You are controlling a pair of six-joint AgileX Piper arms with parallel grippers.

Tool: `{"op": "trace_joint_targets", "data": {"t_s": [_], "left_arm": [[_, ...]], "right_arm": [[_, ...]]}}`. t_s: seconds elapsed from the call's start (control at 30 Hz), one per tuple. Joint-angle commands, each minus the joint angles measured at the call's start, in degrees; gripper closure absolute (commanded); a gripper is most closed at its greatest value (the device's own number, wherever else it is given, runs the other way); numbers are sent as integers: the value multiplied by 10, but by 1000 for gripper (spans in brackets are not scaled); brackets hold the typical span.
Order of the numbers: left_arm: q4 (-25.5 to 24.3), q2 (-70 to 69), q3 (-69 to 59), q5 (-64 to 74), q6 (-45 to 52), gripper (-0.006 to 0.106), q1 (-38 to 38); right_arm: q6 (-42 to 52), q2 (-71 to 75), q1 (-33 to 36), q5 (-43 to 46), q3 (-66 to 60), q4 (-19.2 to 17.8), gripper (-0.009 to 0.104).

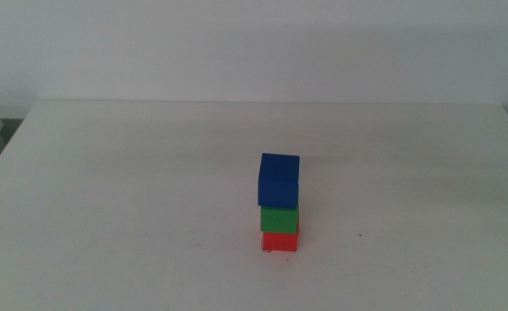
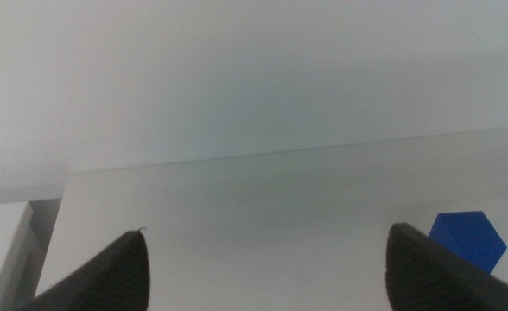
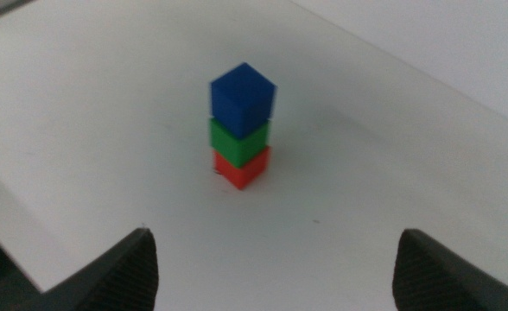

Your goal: Stack red cubes first, then green, then blue cubes in a specific spot.

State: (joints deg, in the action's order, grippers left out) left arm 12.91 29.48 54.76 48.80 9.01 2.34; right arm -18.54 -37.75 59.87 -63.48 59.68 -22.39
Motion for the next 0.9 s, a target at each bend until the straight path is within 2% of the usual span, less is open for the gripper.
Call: {"op": "trace_joint_targets", "data": {"t_s": [0.0,0.1,0.2,0.37,0.43,0.53,0.7,0.87], "left_arm": [[5,-1,-2,-8,0,7,0],[5,-1,-2,-9,1,7,0],[5,-1,-2,-9,1,7,0],[5,-1,-2,-10,0,7,0],[5,-1,-2,-10,1,7,0],[5,-1,-2,-10,1,7,0],[5,-1,-2,-10,1,7,0],[5,-1,-2,-10,1,7,0]], "right_arm": [[6,2,1,-11,-2,-32,2],[1,3,-21,18,-2,-75,2],[6,5,-112,110,-14,-86,2],[34,54,-314,336,-103,-51,2],[34,89,-400,425,-153,-24,2],[34,139,-502,498,-214,20,2],[36,189,-594,511,-254,33,2],[56,201,-603,492,-254,38,2]]}}
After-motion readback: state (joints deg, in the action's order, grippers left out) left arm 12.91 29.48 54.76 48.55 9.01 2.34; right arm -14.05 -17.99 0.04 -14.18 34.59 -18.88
